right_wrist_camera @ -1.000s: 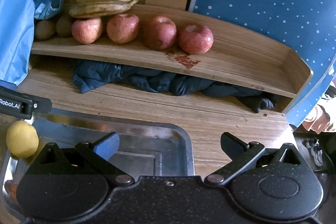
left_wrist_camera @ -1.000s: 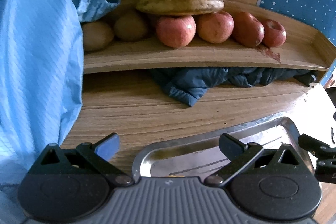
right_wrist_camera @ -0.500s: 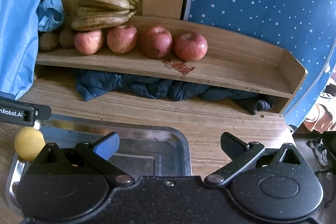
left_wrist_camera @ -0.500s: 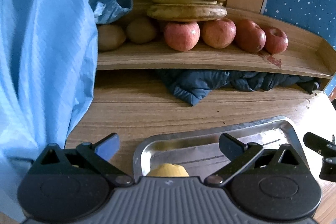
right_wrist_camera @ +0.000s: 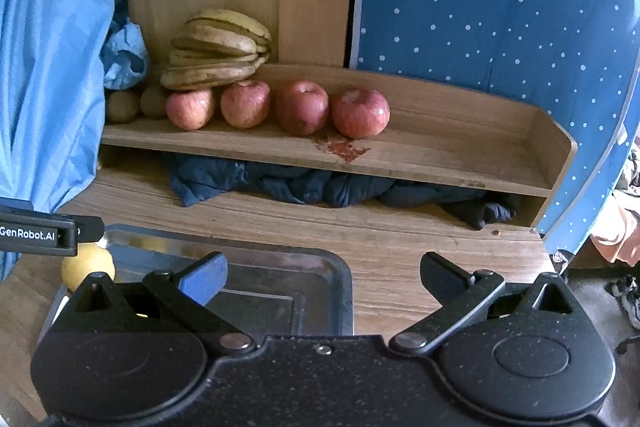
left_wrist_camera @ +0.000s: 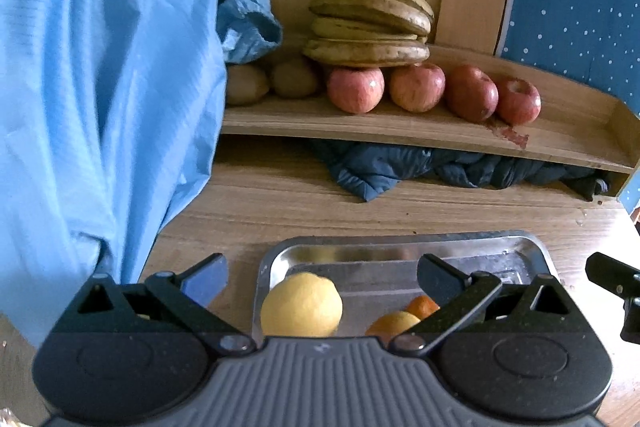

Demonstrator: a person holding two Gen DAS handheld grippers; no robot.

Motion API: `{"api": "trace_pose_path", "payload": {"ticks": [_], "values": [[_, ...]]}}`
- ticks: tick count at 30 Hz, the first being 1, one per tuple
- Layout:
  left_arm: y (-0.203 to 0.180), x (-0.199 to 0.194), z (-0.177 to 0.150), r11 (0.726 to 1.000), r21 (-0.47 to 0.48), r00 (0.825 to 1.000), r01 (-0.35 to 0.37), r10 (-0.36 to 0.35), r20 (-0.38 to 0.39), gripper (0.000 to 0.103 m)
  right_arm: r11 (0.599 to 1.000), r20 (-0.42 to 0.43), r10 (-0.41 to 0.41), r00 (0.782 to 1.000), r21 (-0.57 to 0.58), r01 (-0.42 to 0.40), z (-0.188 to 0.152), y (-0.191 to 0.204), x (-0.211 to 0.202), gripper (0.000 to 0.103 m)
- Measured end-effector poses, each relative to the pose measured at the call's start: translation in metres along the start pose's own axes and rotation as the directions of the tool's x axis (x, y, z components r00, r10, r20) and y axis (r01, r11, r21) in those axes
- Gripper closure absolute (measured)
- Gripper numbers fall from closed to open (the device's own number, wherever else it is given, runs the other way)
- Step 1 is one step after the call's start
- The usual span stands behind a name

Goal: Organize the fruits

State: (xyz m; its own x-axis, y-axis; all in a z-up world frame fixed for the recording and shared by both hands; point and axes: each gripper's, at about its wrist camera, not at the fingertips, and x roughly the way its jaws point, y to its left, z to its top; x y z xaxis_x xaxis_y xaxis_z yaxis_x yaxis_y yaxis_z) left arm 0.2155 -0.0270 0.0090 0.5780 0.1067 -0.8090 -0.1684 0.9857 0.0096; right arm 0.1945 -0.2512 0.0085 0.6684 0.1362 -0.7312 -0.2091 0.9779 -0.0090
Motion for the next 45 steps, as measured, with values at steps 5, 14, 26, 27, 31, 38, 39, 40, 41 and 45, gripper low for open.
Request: {"api": "trace_pose_path", "payload": {"ticks": [5, 14, 26, 27, 31, 38, 39, 40, 41, 45], "values": [[-0.001, -0.018, -0.012, 0.999, -0.026, 1.0, -0.024, 0.024, 0.009, 0.0, 1.0, 0.017, 0.029, 0.999, -0.006, -0.029, -0.004, -0.003, -0.012, 0.001], [-0.001, -0.05, -0.035, 0.997, -0.068, 0.998, -0.046, 0.049, 0.046, 0.0, 0.997, 0.049, 0.071, 0.996, -0.011, -0.071, -0.017, -0.004, -0.038, 0.001], [-0.011, -0.083, -0.055, 0.99, -0.104, 0.99, -0.093, 0.103, 0.095, 0.0, 0.995, 0.089, 0.096, 0.991, -0.018, -0.095, -0.031, -0.013, -0.065, 0.001], [-0.011, -0.086, -0.056, 0.989, -0.108, 0.989, -0.097, 0.108, 0.099, 0.0, 0.995, 0.091, 0.1, 0.991, -0.021, -0.098, -0.032, -0.014, -0.067, 0.001], [-0.013, -0.094, -0.063, 0.987, -0.119, 0.988, -0.107, 0.119, 0.096, 0.0, 0.993, 0.092, 0.117, 0.989, -0.028, -0.115, -0.039, -0.015, -0.074, 0.001], [-0.012, -0.105, -0.072, 0.985, -0.117, 0.987, -0.13, 0.14, 0.084, 0.0, 0.99, 0.081, 0.139, 0.987, -0.024, -0.138, -0.045, -0.016, -0.08, 0.001], [-0.011, -0.106, -0.073, 0.984, -0.117, 0.986, -0.131, 0.141, 0.083, 0.0, 0.99, 0.079, 0.141, 0.987, -0.019, -0.14, -0.046, -0.017, -0.081, 0.001], [-0.01, -0.106, -0.074, 0.984, -0.119, 0.987, -0.133, 0.143, 0.079, 0.0, 0.989, 0.075, 0.146, 0.986, -0.015, -0.145, -0.047, -0.017, -0.081, 0.001], [-0.009, -0.107, -0.075, 0.983, -0.124, 0.986, -0.136, 0.146, 0.076, 0.0, 0.989, 0.07, 0.15, 0.986, -0.013, -0.149, -0.048, -0.016, -0.081, 0.001], [-0.004, -0.106, -0.079, 0.981, -0.131, 0.987, -0.141, 0.149, 0.055, 0.0, 0.987, 0.043, 0.161, 0.986, -0.014, -0.16, -0.055, -0.013, -0.082, 0.001]]}}
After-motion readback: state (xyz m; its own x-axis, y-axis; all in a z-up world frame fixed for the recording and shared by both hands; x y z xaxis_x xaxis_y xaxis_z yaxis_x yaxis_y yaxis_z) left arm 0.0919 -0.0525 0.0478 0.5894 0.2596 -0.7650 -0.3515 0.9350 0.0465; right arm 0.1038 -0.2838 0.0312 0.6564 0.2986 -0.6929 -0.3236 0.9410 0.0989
